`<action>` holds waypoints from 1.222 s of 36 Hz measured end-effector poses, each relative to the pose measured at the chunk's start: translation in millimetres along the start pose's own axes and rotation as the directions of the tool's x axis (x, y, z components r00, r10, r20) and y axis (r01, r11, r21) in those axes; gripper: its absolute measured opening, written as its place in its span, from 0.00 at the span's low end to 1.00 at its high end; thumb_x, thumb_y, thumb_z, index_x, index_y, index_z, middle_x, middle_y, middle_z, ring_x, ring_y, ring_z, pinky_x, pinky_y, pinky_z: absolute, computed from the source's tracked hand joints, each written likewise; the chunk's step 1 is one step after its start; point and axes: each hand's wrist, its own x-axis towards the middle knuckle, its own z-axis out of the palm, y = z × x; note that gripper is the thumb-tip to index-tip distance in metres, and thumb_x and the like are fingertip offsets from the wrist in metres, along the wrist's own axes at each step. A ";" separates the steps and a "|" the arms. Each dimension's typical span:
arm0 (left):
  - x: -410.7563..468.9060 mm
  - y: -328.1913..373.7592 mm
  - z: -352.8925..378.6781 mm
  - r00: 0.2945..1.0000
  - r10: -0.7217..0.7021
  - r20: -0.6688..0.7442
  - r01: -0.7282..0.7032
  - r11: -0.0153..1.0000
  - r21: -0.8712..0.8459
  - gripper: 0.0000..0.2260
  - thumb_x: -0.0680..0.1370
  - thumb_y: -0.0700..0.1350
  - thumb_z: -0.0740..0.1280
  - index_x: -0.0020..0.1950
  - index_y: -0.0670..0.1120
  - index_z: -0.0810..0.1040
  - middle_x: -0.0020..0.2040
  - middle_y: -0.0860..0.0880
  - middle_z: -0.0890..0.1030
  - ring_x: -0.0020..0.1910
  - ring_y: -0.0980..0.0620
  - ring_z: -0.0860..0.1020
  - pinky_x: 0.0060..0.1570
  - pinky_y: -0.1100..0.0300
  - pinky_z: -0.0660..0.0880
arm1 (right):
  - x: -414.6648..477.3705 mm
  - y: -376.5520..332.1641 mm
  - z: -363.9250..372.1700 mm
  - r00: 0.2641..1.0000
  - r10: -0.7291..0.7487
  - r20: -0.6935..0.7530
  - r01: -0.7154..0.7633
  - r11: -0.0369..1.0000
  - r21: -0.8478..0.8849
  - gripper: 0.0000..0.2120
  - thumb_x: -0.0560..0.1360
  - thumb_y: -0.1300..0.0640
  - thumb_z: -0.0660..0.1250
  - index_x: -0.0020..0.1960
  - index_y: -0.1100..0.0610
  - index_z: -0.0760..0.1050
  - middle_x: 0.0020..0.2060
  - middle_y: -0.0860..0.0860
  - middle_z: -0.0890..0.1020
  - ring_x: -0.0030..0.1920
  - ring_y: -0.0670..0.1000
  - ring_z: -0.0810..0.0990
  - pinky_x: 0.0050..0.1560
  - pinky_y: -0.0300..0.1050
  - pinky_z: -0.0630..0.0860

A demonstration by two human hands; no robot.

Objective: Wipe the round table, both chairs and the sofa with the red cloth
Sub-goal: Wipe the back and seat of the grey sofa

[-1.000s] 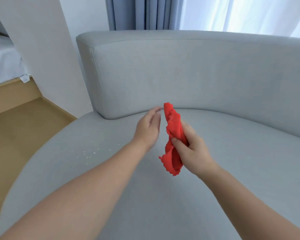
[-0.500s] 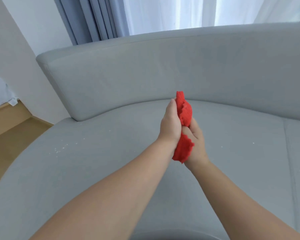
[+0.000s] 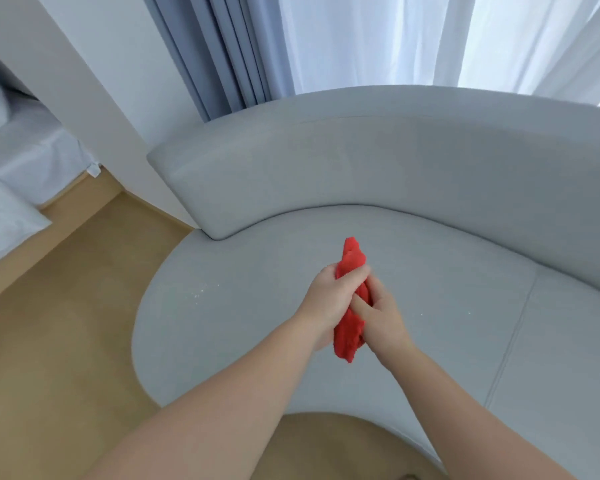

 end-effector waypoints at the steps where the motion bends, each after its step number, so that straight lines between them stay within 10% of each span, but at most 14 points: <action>1: -5.1 6.1 0.1 1.000 0.005 -0.006 -0.004 0.999 0.051 0.11 0.76 0.47 0.67 0.55 0.43 0.77 0.49 0.43 0.82 0.46 0.49 0.82 0.49 0.54 0.79 | -4.4 -4.2 -0.9 1.000 0.000 0.013 0.001 0.998 -0.065 0.13 0.78 0.60 0.67 0.60 0.48 0.73 0.52 0.46 0.81 0.52 0.48 0.81 0.51 0.45 0.77; 9: -54.3 71.0 59.9 0.993 -0.062 0.105 0.035 0.971 0.238 0.08 0.78 0.45 0.65 0.54 0.43 0.78 0.51 0.41 0.82 0.48 0.47 0.82 0.52 0.49 0.78 | -76.1 -110.2 -77.9 0.989 0.114 0.092 -0.092 0.972 -0.217 0.30 0.70 0.53 0.76 0.69 0.44 0.68 0.58 0.39 0.79 0.56 0.40 0.79 0.54 0.38 0.76; 17: -66.7 60.5 169.5 0.934 -0.125 0.335 0.035 0.964 0.262 0.08 0.77 0.41 0.65 0.55 0.46 0.79 0.51 0.46 0.83 0.51 0.49 0.81 0.52 0.54 0.77 | -126.4 -119.4 -157.9 0.944 0.091 -0.316 -0.230 0.868 -0.439 0.29 0.73 0.56 0.70 0.72 0.49 0.65 0.66 0.49 0.70 0.63 0.51 0.72 0.58 0.39 0.71; 28: -119.5 14.4 288.3 0.598 -0.284 0.749 -0.093 0.904 0.417 0.08 0.79 0.44 0.61 0.52 0.47 0.80 0.47 0.49 0.83 0.45 0.55 0.80 0.50 0.60 0.75 | -249.5 -74.4 -237.3 0.596 0.098 -0.797 -0.350 0.925 -0.147 0.22 0.78 0.55 0.65 0.71 0.53 0.68 0.66 0.49 0.72 0.67 0.50 0.71 0.61 0.36 0.67; 44: -166.4 -125.7 438.6 0.541 -0.300 0.786 -0.643 0.454 0.616 0.13 0.78 0.42 0.62 0.62 0.44 0.74 0.54 0.50 0.78 0.50 0.55 0.75 0.52 0.66 0.67 | -433.8 54.3 -382.6 0.263 0.287 -0.921 -0.542 0.834 0.105 0.16 0.78 0.57 0.60 0.64 0.48 0.74 0.60 0.48 0.74 0.57 0.53 0.76 0.56 0.45 0.71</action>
